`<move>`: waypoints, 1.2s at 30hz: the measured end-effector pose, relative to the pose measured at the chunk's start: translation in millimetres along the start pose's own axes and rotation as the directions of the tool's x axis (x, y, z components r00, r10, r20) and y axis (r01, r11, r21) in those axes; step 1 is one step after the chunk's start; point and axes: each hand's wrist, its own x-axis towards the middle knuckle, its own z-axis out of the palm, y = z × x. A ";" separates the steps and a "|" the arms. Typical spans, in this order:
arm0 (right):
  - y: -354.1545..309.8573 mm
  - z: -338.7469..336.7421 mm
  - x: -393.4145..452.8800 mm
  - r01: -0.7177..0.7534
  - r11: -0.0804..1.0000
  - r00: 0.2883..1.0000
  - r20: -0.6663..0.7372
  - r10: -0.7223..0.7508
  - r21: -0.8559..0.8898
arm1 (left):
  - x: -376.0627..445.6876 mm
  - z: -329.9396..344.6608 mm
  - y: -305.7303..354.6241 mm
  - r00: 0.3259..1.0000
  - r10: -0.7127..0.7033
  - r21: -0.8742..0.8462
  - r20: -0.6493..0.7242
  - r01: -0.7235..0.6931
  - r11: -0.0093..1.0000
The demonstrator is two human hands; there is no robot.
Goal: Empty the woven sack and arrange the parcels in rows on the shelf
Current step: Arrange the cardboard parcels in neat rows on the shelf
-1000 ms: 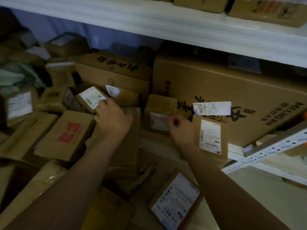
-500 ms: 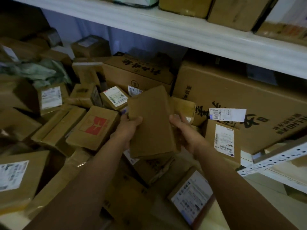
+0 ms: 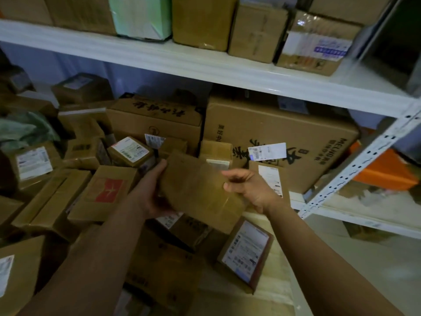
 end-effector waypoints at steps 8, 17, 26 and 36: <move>34.9 21.6 3.4 -0.286 0.927 0.956 -0.135 0.260 -0.244 | -24.0 -25.2 17.8 0.957 0.173 0.396 -0.235 -0.068 0.916; 47.4 29.3 -10.5 -0.477 0.866 0.862 -0.110 0.494 0.148 | -28.9 -30.9 3.7 0.987 0.154 0.486 -0.042 -0.115 0.866; 47.2 -46.9 -20.7 -0.137 0.830 0.914 -0.254 0.316 0.541 | 25.4 29.0 1.8 0.972 0.223 0.170 0.076 -0.233 0.957; 70.5 -102.1 10.5 0.165 0.886 0.692 -0.691 0.209 0.434 | 118.6 81.9 -4.7 0.870 0.461 0.801 -0.173 -0.148 0.580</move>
